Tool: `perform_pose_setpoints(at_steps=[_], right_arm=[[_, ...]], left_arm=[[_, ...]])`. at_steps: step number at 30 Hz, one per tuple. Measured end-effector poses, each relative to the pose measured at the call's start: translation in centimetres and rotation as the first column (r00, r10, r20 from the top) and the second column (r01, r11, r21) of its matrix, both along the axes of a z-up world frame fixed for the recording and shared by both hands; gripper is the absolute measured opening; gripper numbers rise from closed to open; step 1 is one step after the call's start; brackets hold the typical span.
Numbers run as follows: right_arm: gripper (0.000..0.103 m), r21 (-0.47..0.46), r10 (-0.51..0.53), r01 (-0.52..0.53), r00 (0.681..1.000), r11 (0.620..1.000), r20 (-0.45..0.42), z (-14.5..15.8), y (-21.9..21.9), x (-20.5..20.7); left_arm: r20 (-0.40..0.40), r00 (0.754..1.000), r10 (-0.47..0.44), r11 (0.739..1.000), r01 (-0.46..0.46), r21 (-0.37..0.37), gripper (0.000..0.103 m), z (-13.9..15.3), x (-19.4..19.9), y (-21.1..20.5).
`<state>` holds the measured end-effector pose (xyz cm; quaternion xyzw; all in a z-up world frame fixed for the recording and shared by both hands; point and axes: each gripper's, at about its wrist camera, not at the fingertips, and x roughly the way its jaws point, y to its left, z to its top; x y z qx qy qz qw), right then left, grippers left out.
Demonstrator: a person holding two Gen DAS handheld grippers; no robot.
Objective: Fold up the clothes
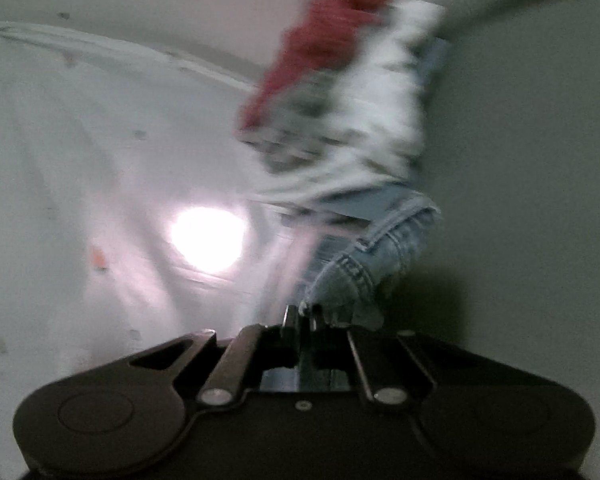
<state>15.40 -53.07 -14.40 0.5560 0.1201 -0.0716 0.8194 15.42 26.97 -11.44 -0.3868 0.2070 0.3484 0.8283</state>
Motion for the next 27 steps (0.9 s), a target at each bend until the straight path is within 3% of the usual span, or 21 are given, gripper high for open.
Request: perform_pose_setpoints(at_steps=[3,6,8,10,16,21,27], right_arm=[[0.005,0.035,-0.008,0.004,0.995,0.999,0.102,2.8,0.1,0.2],[0.005,0.050,-0.032,0.025,0.990,0.998,0.134,3.3,0.1,0.1],[0.005,0.014,-0.047,0.046,0.997,0.999,0.064,2.9,-0.1,0.1],[0.005,0.038,-0.057,0.057,0.998,0.998,0.007,2.1,-0.3,0.0],[0.005,0.050,-0.075,0.076,0.997,0.996,-0.032,2.5,0.6,1.8],[0.005,-0.006,-0.075,0.075,0.996,0.997,-0.045,3.4,1.6,5.4],[0.005,-0.005,-0.113,0.113,0.991,0.994,-0.069,2.7,2.2,9.4]], left_arm=[[0.081,0.997,0.009,0.998,-0.014,0.066,0.001,3.2,-0.9,-0.9],[0.014,1.000,0.014,0.983,-0.017,0.180,0.001,4.1,-1.1,-1.6],[-0.042,0.998,0.054,0.991,-0.049,0.127,0.001,2.6,-1.0,-0.9],[-0.036,0.996,0.088,0.994,-0.085,0.068,0.001,1.7,-1.5,-0.5],[-0.072,0.997,0.042,0.990,-0.031,0.140,0.001,2.7,1.0,-0.6],[-0.053,0.997,0.047,0.993,-0.041,0.115,0.001,2.8,4.7,1.4],[-0.084,0.996,0.021,0.992,-0.011,0.123,0.001,2.7,10.6,2.4]])
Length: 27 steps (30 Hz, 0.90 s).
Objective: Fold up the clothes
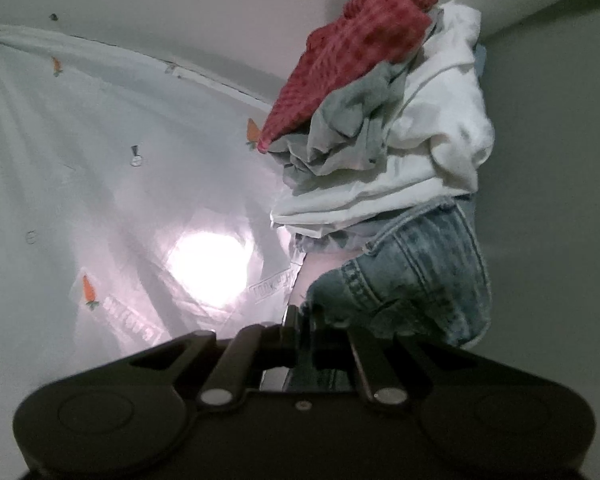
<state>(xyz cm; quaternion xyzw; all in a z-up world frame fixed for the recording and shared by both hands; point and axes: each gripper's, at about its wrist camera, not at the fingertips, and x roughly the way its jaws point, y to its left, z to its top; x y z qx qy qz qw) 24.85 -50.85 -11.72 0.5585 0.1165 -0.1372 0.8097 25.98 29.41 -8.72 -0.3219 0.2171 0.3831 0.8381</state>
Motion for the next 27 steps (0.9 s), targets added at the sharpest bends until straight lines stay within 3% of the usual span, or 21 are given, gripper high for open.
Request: perform_pose_setpoints(at_steps=[7,13,20,24,27], right_arm=[[0.005,-0.088,0.020,-0.026,0.998,0.996,-0.067,0.4,1.3,7.7],[0.005,-0.139,0.043,-0.059,0.992,0.989,-0.116,-0.3,1.6,14.6],[0.005,-0.182,0.048,-0.082,0.982,0.980,-0.183,-2.3,1.4,21.8],[0.005,-0.183,0.028,-0.065,0.980,0.981,-0.198,-4.1,1.1,24.4],[0.008,-0.206,0.028,-0.092,0.956,0.974,-0.292,-5.5,1.5,26.4]], left_arm=[[-0.041,0.998,-0.054,0.998,0.056,0.030,0.001,-0.8,9.9,0.8],[-0.059,0.993,-0.098,0.995,0.099,0.010,0.001,-3.7,19.1,1.3],[-0.050,0.985,-0.162,0.985,0.165,0.058,0.001,-6.7,30.5,0.2],[-0.126,0.963,-0.237,0.960,0.252,0.121,0.001,-8.5,35.5,-0.8],[-0.275,0.925,-0.260,0.942,0.306,0.139,0.009,-11.4,38.4,-1.3]])
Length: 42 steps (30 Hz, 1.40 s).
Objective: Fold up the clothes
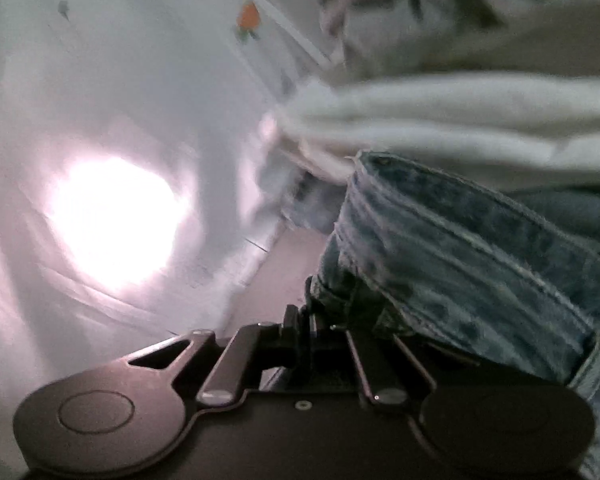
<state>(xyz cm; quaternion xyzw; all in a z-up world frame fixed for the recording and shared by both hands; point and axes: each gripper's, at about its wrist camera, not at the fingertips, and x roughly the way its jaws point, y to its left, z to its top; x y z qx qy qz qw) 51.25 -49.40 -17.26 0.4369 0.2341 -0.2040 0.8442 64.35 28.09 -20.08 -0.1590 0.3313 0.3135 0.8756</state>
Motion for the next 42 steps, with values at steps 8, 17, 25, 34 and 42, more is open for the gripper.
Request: perform_pose_setpoints(at_steps=[8,17,25,34,42], right_arm=[[0.093,-0.261,0.150,-0.178,0.981,0.949,-0.121,3.4,3.6,0.0],[0.098,-0.561,0.306,-0.478,0.874,0.676,-0.377,4.3,13.0,-6.4],[0.098,-0.533,0.367,-0.589,0.803,0.607,-0.470,3.0,19.3,-14.2],[0.098,-0.439,0.279,-0.459,0.866,0.773,-0.414,2.5,21.9,-16.6],[0.099,-0.441,0.183,-0.375,0.890,0.815,-0.417,2.0,22.5,-17.3]], left_arm=[[0.071,0.997,0.033,0.999,-0.034,0.005,0.072,2.1,-5.4,0.3],[-0.052,0.999,0.000,1.000,0.000,0.001,0.079,2.7,-14.8,-0.4],[-0.012,1.000,0.026,0.965,-0.028,-0.259,0.078,-0.1,-19.0,2.7],[0.153,0.986,-0.073,0.921,0.125,-0.368,0.001,1.8,-16.0,5.8],[0.432,0.882,-0.189,0.886,0.342,-0.312,0.001,9.3,-11.7,5.4]])
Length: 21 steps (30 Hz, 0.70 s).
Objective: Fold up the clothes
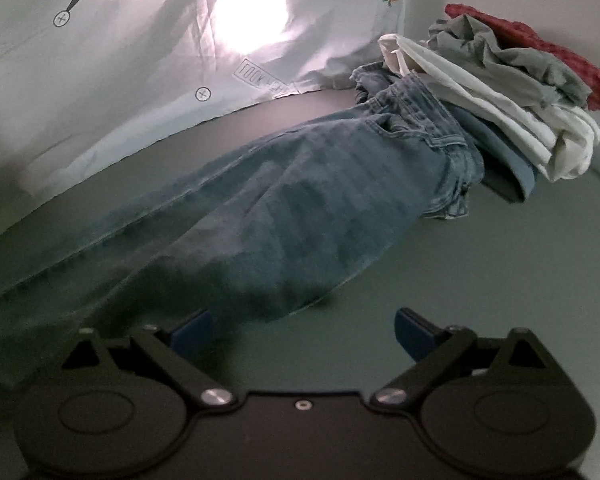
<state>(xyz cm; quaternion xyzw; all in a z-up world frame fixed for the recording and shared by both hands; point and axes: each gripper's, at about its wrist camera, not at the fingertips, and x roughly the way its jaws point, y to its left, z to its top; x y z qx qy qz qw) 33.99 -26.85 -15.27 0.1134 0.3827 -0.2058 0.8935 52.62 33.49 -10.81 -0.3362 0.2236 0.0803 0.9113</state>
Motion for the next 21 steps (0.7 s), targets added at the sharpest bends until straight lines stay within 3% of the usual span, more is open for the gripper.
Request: perform_pose_setpoints(at_steps=[2,4,7,9,10,11,15,18,21], right_arm=[[0.099,-0.009,-0.005,0.005,1.000,1.000,-0.003,0.0,-0.1,-0.2],[0.099,0.003,-0.013,0.013,1.000,1.000,-0.006,-0.2,-0.6,-0.3],[0.099,0.009,-0.016,0.016,1.000,1.000,-0.007,-0.4,-1.2,0.0],[0.099,0.012,0.004,-0.004,1.000,1.000,-0.008,-0.5,-1.3,0.3],[0.099,0.013,0.012,-0.012,1.000,1.000,-0.010,-0.6,-1.2,0.4],[0.099,0.013,0.020,-0.019,1.000,1.000,-0.012,-0.7,-1.1,0.6],[0.099,0.020,0.067,-0.067,0.998,0.998,-0.002,-0.7,-0.3,0.9],[0.100,0.041,0.133,-0.132,0.991,0.990,-0.019,-1.3,0.8,1.5],[0.100,-0.007,0.243,-0.244,0.967,0.970,-0.077,-2.0,2.7,2.4]], left_arm=[[0.047,0.999,-0.008,1.000,0.007,0.022,0.001,1.3,-0.2,-0.5],[0.011,1.000,0.019,0.997,-0.020,0.075,0.001,0.4,-0.5,-0.5],[-0.185,0.979,0.080,0.987,-0.052,0.153,0.001,-4.8,-0.6,0.4],[-0.373,0.924,0.089,0.989,-0.036,0.146,0.002,-9.2,-0.5,1.5],[-0.424,0.901,0.090,0.991,-0.039,0.128,0.005,-10.8,-1.1,1.9],[-0.393,0.913,0.108,0.990,-0.061,0.129,0.007,-11.3,-2.4,2.1],[-0.368,0.918,0.150,0.986,-0.110,0.127,0.015,-11.3,-5.2,1.5],[-0.391,0.910,0.135,0.986,-0.083,0.147,0.022,-11.2,-5.9,0.6],[-0.397,0.912,0.101,0.981,-0.025,0.192,0.038,-10.6,-6.3,-0.9]])
